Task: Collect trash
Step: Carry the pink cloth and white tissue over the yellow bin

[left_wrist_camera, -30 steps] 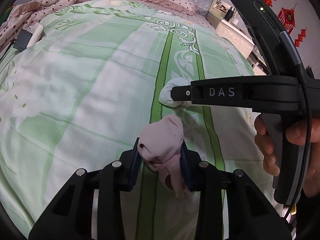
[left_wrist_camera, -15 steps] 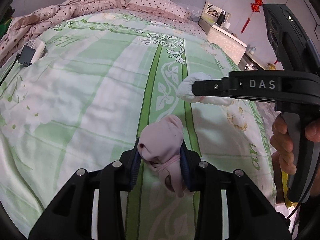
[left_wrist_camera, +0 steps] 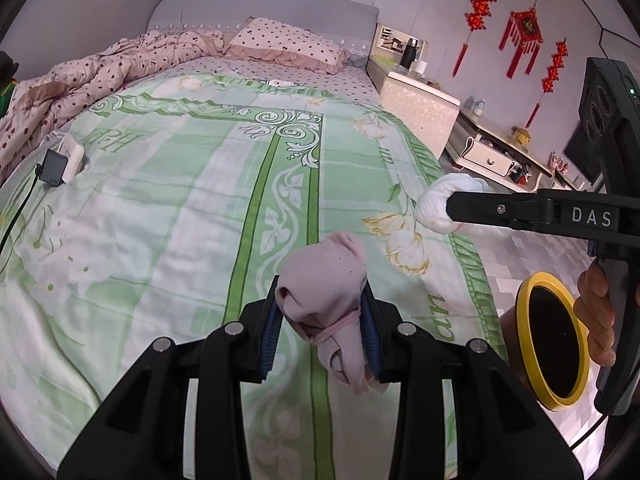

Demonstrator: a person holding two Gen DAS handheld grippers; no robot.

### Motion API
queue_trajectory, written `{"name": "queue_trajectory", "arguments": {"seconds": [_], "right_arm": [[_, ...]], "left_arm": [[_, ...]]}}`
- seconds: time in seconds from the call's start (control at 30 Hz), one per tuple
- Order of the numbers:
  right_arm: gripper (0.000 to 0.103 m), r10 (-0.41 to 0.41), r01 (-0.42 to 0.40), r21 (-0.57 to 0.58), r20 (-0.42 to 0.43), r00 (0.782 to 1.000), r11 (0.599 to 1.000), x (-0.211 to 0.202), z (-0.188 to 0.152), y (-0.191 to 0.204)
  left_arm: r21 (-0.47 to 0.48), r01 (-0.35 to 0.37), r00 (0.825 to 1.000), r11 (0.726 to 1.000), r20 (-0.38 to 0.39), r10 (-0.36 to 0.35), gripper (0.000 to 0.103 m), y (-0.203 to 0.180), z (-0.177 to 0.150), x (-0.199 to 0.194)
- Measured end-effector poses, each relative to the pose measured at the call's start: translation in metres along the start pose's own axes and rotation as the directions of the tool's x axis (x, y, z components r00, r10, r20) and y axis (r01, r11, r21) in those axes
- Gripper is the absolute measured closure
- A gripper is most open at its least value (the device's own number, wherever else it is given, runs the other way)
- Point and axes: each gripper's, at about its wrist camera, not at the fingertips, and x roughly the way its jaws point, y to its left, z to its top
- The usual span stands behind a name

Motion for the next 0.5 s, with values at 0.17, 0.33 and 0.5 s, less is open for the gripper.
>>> {"name": "queue_trajectory", "arguments": {"seconds": [0.17,0.33,0.5], "right_arm": [[0.073,-0.027,0.024,0.041,0.057,0.998,0.999,-0.046,-0.012,-0.021],[0.073,-0.074,0.065,0.089,0.101,0.992,0.994,-0.089,-0.026,-0.049],[0.073,-0.130,0.109,0.150,0.138,0.982,0.983,-0.125,-0.040,-0.081]], "left_arm": [[0.039,0.030,0.999,0.999,0.028,-0.031,0.069,-0.035,0.008,-0.019],[0.100,0.058,0.997,0.993,0.043,-0.063,0.069,-0.078,0.015,-0.032],[0.167,0.098,0.994,0.981,0.026,-0.104,0.069,-0.127,0.015,-0.037]]}}
